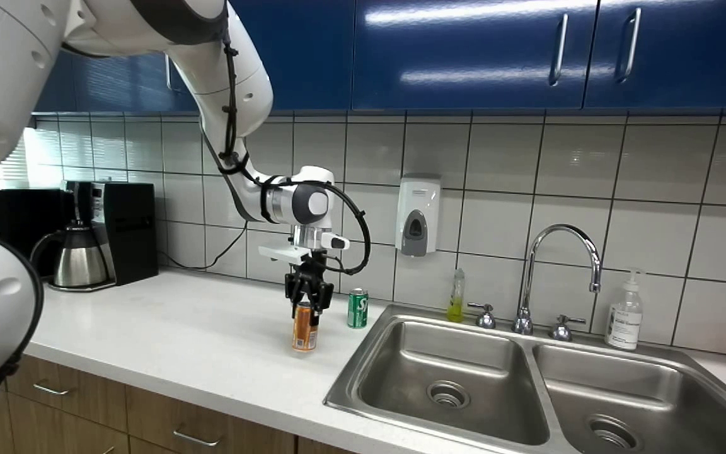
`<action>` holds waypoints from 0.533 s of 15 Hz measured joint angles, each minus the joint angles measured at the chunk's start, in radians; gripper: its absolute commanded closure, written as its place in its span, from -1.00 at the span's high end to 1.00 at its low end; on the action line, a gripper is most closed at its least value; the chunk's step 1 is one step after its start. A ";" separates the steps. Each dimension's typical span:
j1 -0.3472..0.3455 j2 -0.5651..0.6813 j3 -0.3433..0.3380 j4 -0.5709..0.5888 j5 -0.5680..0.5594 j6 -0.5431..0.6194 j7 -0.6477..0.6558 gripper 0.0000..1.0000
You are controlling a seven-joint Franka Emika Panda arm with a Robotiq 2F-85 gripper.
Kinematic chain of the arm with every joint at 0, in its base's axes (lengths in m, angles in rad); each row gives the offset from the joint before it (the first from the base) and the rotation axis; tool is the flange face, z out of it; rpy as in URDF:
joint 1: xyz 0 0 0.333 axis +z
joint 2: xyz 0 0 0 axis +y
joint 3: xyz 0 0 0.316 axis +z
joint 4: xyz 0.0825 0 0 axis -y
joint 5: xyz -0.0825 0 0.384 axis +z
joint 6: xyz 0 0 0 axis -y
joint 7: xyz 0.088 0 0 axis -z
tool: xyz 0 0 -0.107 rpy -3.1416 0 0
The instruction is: Remove the can from the sink
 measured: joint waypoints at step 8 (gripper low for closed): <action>0.000 0.000 0.000 -0.039 -0.001 0.040 0.000 -0.23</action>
